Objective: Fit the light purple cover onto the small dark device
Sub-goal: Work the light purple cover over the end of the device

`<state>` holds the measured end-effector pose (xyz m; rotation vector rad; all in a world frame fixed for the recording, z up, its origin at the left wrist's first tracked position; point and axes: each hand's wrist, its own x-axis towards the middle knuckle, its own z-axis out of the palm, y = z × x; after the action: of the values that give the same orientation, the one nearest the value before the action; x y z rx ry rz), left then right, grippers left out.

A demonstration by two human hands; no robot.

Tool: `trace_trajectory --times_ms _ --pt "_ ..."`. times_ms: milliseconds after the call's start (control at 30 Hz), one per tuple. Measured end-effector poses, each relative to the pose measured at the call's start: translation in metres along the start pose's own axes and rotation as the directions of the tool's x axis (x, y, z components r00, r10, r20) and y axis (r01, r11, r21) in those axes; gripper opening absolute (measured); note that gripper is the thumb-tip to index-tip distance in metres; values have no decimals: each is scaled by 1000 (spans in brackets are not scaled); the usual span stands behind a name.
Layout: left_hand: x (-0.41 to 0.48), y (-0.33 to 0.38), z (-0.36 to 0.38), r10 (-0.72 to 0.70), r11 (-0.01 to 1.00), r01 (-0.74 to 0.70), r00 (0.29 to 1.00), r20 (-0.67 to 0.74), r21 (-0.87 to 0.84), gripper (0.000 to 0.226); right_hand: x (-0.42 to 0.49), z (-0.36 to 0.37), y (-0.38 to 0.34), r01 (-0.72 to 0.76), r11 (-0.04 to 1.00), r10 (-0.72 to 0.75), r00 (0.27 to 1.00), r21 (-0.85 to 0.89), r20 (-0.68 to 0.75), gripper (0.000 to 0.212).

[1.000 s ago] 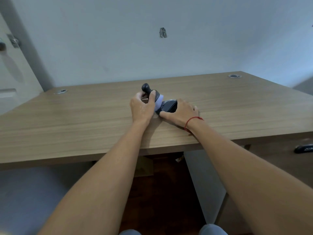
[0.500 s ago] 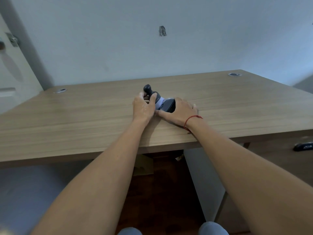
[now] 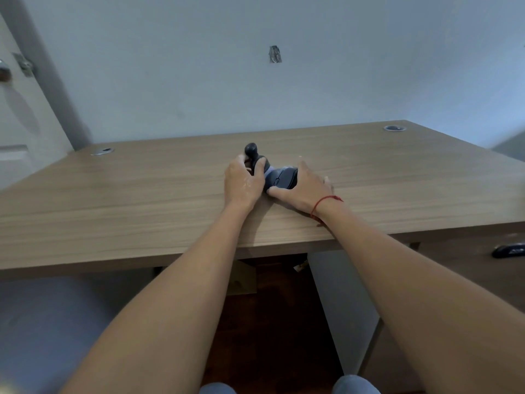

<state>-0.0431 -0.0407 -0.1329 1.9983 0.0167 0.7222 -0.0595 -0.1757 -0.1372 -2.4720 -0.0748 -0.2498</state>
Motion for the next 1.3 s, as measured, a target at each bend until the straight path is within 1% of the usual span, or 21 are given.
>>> trace_trajectory --times_ms 67,100,133,200,300,333,367,467,533,633,700,800,867,933,1000,1067,1100,1167,1233,1267,1300 --pt "-3 7 -1 -1 992 -2 1000 -21 -127 20 1 1 1 1 1000 -1 1000 -5 11 107" --pt "-3 9 -2 3 986 -4 1000 -10 -166 18 1 1 2 3 1000 -3 1000 -6 12 107" --pt "-4 9 -2 19 987 -16 1000 18 -162 18 2 1 2 4 1000 -4 1000 -2 12 107" --pt "-4 6 -1 54 995 -49 997 62 -82 20 2 0 2 8 1000 -8 1000 11 14 108" --pt "-1 -1 2 50 997 -50 999 6 53 28 -1 -1 0 12 1000 -12 1000 19 10 107" --pt "0 -1 2 53 996 -53 999 -2 72 30 -2 -2 -1 11 1000 -12 1000 18 7 107" --pt "0 0 2 58 997 -58 998 -5 54 29 -2 -2 -1 9 1000 -9 1000 15 4 106" --pt "-2 6 0 22 990 -23 1000 -9 -137 24 -2 -1 -1 -1 1000 0 1000 15 7 103" --pt "-3 8 -1 29 984 -25 999 20 -176 22 -2 -1 -1 -4 1000 4 1000 17 11 97" --pt "-5 5 0 81 994 -76 995 50 -85 21 -3 -2 -2 1 1000 -1 1000 23 17 93" --pt "-4 2 0 77 996 -76 997 17 -56 20 -6 -5 -4 2 999 -2 1000 33 11 89" --pt "-4 3 0 84 994 -85 996 -19 -63 19 -9 -7 -5 5 999 -5 1000 42 -2 80" --pt "-5 7 0 101 989 -102 995 -13 -102 19 -11 -8 -6 -2 999 2 1000 46 5 82" --pt "-6 8 0 102 989 -99 994 24 -109 20 -12 -9 -6 -6 999 5 1000 45 18 85" --pt "-4 4 1 98 995 -97 995 26 -29 23 -12 -10 -7 -7 999 6 1000 36 18 83" --pt "-3 0 2 80 994 -79 997 -5 74 26 -12 -10 -8 -15 1000 15 1000 25 15 77" --pt "-3 -1 2 69 995 -67 997 -22 73 26 -12 -9 -8 -15 1000 14 1000 23 18 72" --pt "-3 2 0 22 998 -24 999 -42 -55 24 -10 -8 -7 -10 1000 9 1000 24 27 60" --pt "-1 3 -4 -50 983 43 998 -34 -176 23 -8 -6 -5 -1 1000 0 999 31 38 58" --pt "-1 2 -4 -56 984 52 998 -14 -170 22 -7 -5 -4 5 999 -6 999 37 37 62" --pt "-1 0 -4 -46 992 46 999 0 -118 22 -6 -5 -3 11 999 -12 1000 42 28 69"
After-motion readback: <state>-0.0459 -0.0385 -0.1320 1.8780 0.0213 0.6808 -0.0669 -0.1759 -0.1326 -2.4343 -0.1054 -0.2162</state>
